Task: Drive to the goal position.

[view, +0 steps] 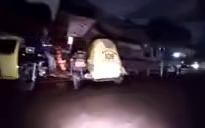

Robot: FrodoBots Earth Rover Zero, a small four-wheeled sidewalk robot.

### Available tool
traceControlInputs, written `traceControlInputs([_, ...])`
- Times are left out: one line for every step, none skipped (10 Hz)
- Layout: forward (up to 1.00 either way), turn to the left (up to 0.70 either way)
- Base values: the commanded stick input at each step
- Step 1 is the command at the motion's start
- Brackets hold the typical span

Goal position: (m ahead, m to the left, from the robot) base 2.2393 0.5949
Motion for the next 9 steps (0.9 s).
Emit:
traceControlInputs([0.00, -0.34])
traceControlInputs([0.00, -0.04])
traceControlInputs([0.50, 0.00])
traceControlInputs([0.50, 0.05])
traceControlInputs([0.50, 0.24])
traceControlInputs([0.50, 0.27])
traceControlInputs([0.50, 0.27])
traceControlInputs([0.50, 0.27])
traceControlInputs([0.50, 0.27])
